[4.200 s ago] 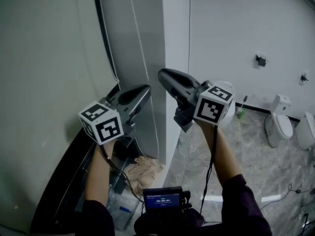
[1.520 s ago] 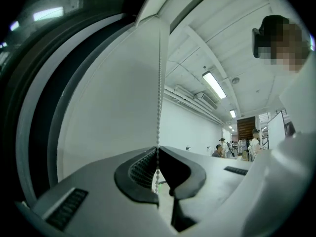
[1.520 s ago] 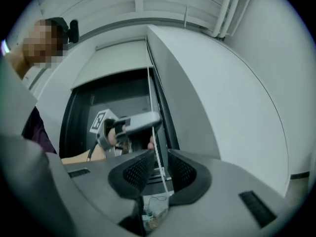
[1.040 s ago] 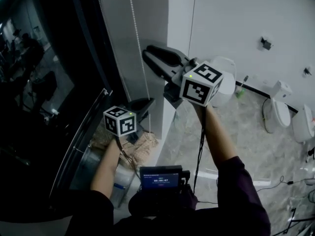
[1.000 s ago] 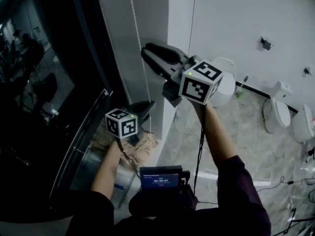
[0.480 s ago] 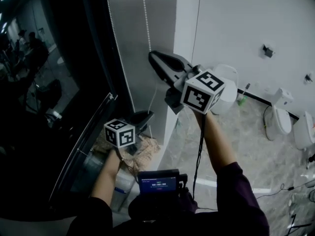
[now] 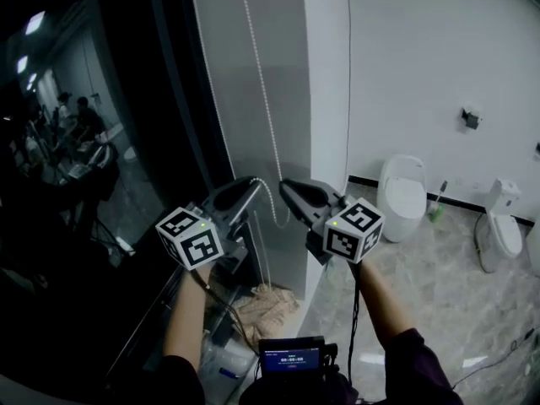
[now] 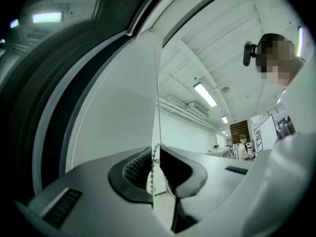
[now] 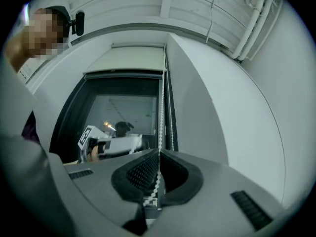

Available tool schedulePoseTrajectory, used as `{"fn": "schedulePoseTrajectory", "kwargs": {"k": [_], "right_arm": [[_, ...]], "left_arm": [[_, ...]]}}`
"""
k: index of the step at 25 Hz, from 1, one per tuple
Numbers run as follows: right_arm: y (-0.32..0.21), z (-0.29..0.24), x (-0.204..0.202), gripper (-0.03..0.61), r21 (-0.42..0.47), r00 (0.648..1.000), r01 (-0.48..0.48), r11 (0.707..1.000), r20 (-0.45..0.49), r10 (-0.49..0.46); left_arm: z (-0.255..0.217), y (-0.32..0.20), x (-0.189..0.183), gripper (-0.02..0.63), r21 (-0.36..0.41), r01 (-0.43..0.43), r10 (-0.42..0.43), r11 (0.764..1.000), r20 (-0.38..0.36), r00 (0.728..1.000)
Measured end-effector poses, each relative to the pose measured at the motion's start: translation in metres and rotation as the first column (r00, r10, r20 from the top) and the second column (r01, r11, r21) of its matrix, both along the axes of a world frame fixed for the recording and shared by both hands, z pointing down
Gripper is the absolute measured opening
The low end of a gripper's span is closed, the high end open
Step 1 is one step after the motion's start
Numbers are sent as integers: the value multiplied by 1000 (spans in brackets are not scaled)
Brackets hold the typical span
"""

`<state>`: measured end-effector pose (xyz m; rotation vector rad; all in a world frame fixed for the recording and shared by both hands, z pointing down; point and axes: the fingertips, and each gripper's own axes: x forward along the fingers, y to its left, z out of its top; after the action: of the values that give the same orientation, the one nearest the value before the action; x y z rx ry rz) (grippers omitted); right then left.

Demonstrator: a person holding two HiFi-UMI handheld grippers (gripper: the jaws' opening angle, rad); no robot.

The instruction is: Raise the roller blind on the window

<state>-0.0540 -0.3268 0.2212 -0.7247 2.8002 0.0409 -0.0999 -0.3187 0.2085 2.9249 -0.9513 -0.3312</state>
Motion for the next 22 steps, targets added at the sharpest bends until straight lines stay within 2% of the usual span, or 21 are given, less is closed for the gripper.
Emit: {"fn": "schedulePoseTrajectory", "kwargs": {"k": [4, 7, 9, 12, 14, 18, 22], "right_arm": [[1, 1, -1, 18, -5, 1000, -3, 1000, -29, 3], [-8, -6, -6, 18, -38, 1000, 20, 999, -14, -20], [-8, 1, -10, 18, -68, 999, 39, 997, -13, -40], [-2, 33, -14, 18, -78, 999, 19, 997, -43, -23], [0, 57, -11, 18, -62, 1000, -8, 998, -20, 6], [11, 82, -9, 21, -33, 996, -86, 996, -22, 86], [20, 76, 9, 23, -34, 990, -134, 990, 46, 136]], "left_arm": [[-69, -8, 1, 15, 70, 5, -2, 998, -38, 999], [-114, -25, 9, 15, 90, 9, -6, 996, -34, 999], [-121, -32, 19, 15, 100, 0, 0, 995, -8, 1000], [-91, -31, 27, 15, 119, 38, -45, 992, 55, 997], [-55, -25, 20, 15, 139, 93, -105, 986, 78, 991], [-12, -6, -7, 15, 131, 159, -163, 979, 15, 987], [6, 1, -29, 15, 116, 231, -229, 966, -31, 973]]}}
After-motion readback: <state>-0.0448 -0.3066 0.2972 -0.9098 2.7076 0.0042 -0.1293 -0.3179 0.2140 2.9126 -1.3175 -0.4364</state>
